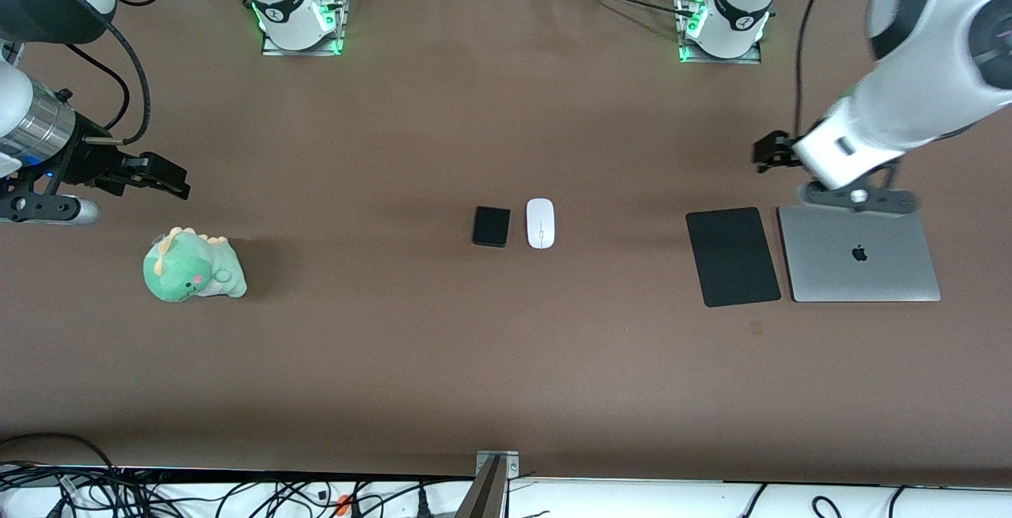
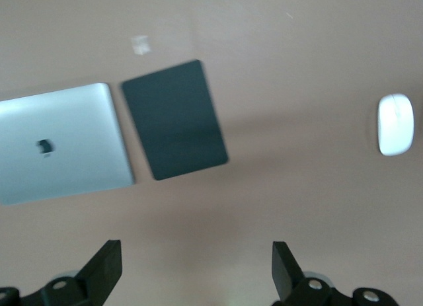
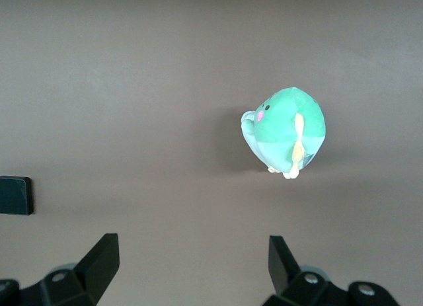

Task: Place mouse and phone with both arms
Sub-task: 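Move the left gripper over the white mouse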

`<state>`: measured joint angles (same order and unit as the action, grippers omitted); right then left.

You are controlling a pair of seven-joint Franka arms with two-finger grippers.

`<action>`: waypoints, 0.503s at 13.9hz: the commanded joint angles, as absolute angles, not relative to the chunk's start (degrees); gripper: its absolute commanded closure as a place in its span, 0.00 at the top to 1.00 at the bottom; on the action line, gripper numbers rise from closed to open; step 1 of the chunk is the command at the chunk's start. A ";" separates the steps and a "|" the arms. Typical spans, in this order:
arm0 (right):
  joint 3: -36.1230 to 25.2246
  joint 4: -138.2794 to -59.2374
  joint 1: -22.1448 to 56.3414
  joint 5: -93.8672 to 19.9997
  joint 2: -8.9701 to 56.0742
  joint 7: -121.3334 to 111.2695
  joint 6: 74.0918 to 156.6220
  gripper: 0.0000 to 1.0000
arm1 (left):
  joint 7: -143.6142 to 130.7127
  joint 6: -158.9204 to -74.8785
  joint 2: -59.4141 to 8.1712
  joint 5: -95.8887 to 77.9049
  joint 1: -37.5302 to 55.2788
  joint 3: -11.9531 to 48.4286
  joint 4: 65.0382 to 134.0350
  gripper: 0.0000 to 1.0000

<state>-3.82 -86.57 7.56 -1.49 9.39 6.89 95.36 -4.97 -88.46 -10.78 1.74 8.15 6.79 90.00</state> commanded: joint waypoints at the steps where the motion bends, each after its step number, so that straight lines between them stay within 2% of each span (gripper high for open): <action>1: -3.69 -86.22 7.21 -2.02 9.23 6.15 95.10 1.00 | -4.66 -88.41 -16.77 0.18 12.64 6.24 87.98 1.00; 7: -3.69 -86.22 7.21 -2.02 9.32 6.24 94.66 1.00 | -15.34 -104.83 -25.83 -8.26 20.37 6.15 88.42 1.00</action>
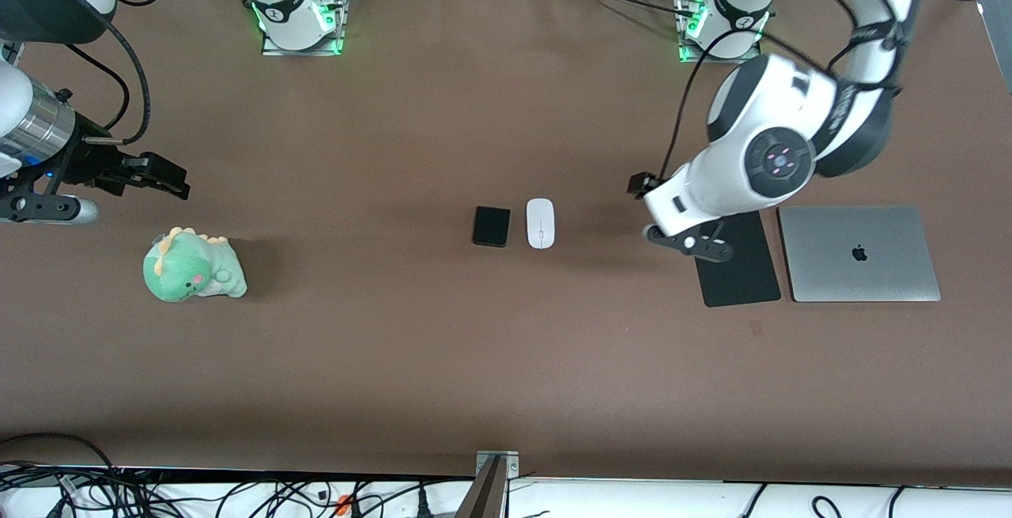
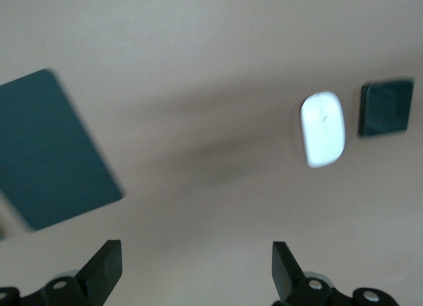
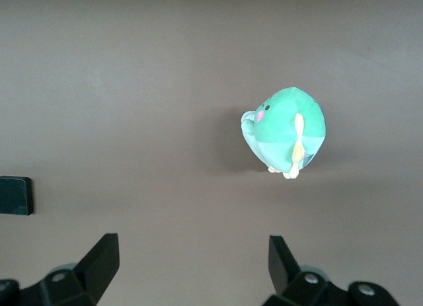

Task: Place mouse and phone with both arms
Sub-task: 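Move the left gripper over the white mouse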

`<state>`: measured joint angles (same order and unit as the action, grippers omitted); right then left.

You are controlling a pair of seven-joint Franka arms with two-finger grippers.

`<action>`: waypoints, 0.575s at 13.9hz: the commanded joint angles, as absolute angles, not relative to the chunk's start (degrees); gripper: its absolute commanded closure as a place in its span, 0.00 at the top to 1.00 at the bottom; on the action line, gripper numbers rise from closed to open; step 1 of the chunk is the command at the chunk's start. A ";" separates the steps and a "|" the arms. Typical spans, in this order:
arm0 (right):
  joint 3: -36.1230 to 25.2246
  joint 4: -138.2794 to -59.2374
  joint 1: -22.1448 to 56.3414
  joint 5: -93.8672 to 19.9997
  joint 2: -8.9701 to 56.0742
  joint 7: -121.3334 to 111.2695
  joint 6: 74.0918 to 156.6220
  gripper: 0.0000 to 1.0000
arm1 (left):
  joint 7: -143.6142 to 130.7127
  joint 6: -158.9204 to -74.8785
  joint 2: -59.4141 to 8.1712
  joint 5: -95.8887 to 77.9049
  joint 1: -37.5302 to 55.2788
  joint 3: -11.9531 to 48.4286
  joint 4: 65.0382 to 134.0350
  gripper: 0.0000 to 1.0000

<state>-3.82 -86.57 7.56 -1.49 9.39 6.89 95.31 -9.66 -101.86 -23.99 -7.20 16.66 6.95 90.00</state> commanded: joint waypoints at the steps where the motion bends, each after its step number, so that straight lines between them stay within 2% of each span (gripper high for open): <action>1: -3.69 -86.22 7.12 -2.02 9.32 6.41 94.48 1.00 | -19.12 -107.46 -27.23 -7.65 22.48 6.15 88.50 1.00; 6: -3.60 -86.48 7.65 -2.02 9.58 6.94 94.31 1.00 | -27.58 -120.83 -33.65 -3.44 30.13 5.98 90.87 1.00; 8: -3.60 -86.57 7.65 -2.02 9.58 6.94 94.31 1.00 | -33.81 -127.14 -34.01 0.16 32.51 6.06 95.07 1.00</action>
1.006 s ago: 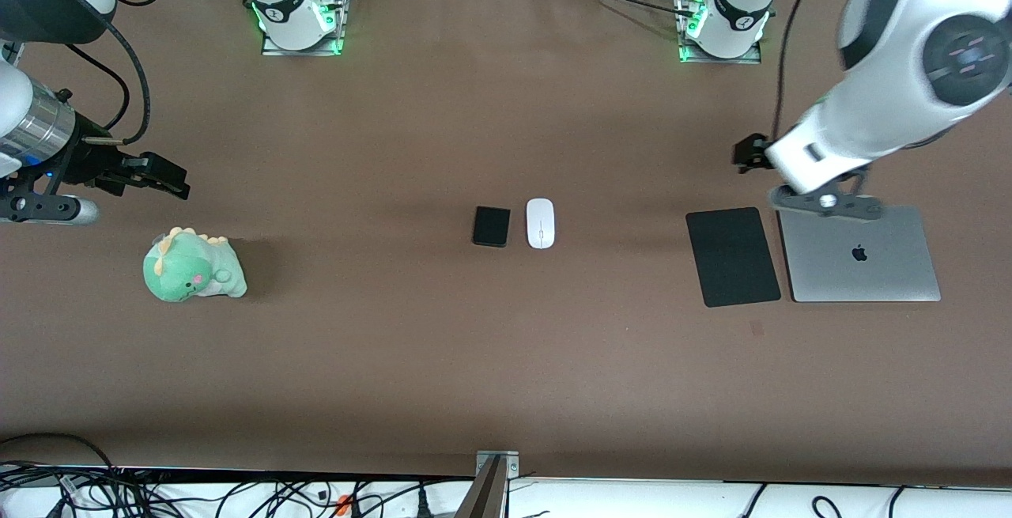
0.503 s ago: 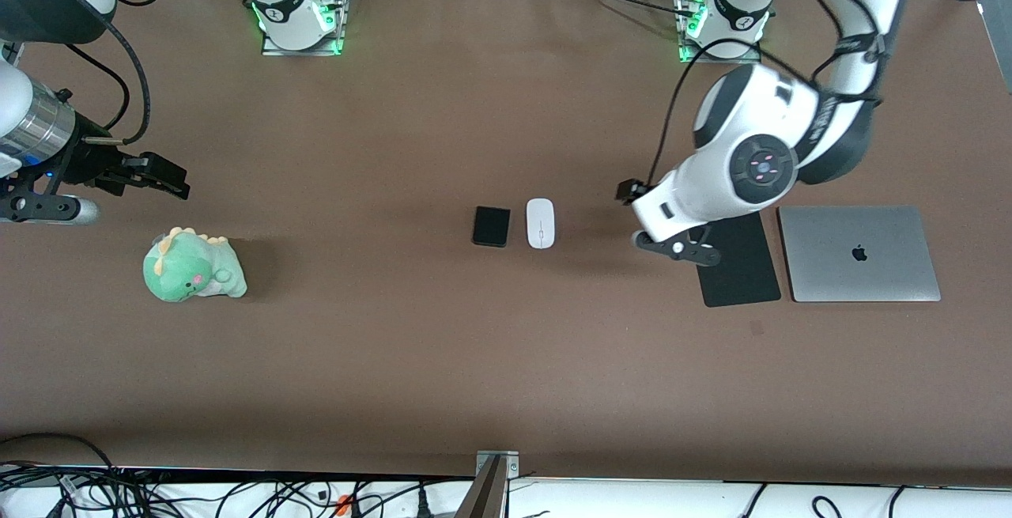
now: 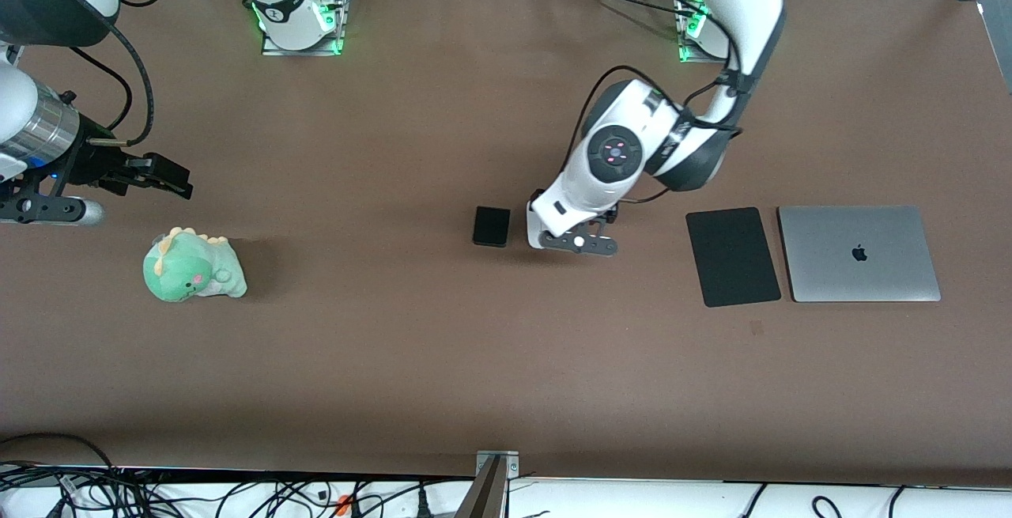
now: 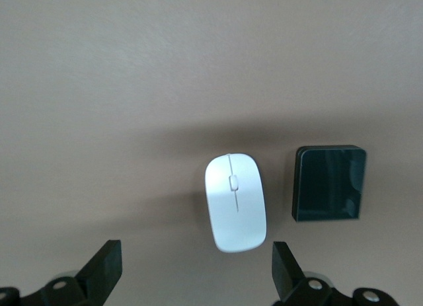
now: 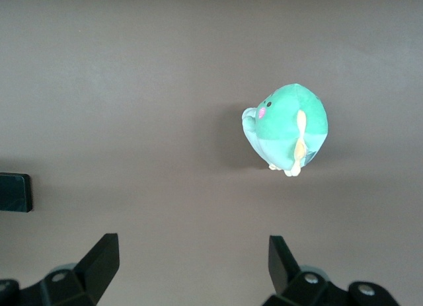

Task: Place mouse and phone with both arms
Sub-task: 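Lower the left gripper and grasp the white mouse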

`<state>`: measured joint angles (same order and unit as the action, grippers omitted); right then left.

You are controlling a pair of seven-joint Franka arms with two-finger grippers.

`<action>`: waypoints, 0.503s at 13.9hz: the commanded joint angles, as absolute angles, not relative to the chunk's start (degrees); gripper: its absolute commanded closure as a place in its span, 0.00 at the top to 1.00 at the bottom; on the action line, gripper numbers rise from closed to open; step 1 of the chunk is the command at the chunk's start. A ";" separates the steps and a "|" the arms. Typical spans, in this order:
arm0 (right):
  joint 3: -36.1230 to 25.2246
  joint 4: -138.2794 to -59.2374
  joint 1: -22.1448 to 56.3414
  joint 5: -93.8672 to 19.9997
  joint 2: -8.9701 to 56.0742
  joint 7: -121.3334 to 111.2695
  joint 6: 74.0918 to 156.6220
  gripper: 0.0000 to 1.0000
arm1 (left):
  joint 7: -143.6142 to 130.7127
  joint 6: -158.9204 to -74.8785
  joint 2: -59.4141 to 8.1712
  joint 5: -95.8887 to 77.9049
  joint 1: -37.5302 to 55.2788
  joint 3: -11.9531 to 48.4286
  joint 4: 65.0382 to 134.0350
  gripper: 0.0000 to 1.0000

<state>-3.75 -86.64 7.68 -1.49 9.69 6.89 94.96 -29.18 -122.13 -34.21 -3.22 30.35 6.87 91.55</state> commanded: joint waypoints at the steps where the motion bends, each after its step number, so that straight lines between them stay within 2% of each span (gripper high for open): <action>1: -3.60 -86.57 7.65 -1.93 9.58 6.42 94.31 1.00 | -36.97 -131.27 -34.45 1.13 33.39 6.06 97.36 1.00; 3: -3.60 -86.57 7.65 -1.93 9.58 6.33 94.31 1.00 | -38.84 -138.39 -35.59 2.02 34.45 6.06 100.36 1.00; 7: -3.60 -86.66 7.73 -1.32 9.58 6.15 94.31 1.00 | -38.94 -143.08 -37.17 2.99 34.72 5.98 101.69 1.00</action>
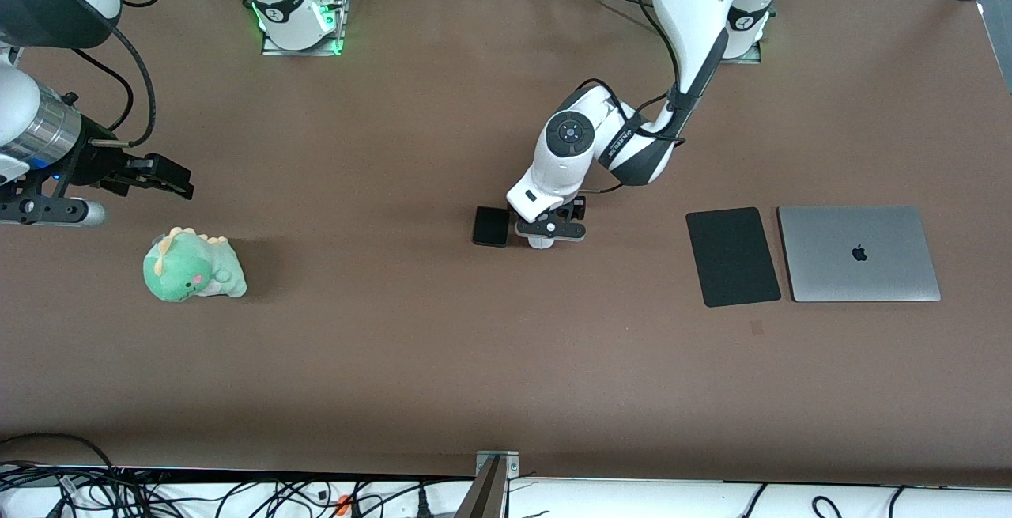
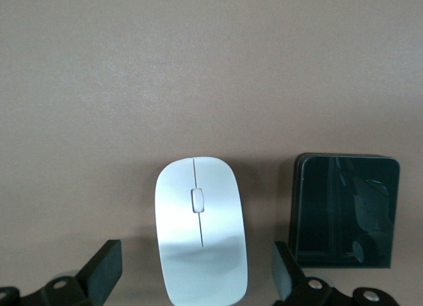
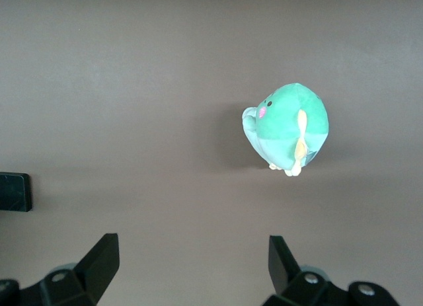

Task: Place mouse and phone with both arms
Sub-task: 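Lower the left gripper and grasp the white mouse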

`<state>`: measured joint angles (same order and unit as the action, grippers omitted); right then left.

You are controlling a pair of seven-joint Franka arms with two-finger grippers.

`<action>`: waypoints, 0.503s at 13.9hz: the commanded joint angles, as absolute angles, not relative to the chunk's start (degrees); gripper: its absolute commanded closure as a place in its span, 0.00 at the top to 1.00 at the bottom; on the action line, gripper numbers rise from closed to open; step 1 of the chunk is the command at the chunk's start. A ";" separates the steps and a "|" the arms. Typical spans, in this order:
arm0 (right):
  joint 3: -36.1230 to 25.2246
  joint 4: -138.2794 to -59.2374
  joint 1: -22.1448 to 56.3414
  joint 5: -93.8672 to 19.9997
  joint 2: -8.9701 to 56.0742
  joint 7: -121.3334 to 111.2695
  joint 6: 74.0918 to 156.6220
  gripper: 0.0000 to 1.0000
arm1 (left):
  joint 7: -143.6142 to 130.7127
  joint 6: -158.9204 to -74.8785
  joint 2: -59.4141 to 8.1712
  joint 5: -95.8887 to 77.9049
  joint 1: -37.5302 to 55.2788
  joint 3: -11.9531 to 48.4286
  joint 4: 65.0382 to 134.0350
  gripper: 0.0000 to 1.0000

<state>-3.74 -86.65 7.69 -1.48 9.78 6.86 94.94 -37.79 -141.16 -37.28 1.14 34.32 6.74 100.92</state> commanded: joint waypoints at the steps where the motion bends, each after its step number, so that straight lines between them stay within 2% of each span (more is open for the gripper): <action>1: -3.52 -86.75 7.73 -1.23 9.67 6.15 94.31 1.00 | -39.46 -144.57 -37.70 2.99 34.63 6.06 101.69 1.00; 7: -3.43 -87.19 8.35 -0.26 9.67 6.06 92.82 1.00 | -43.24 -147.91 -39.37 3.08 35.95 5.71 103.27 1.00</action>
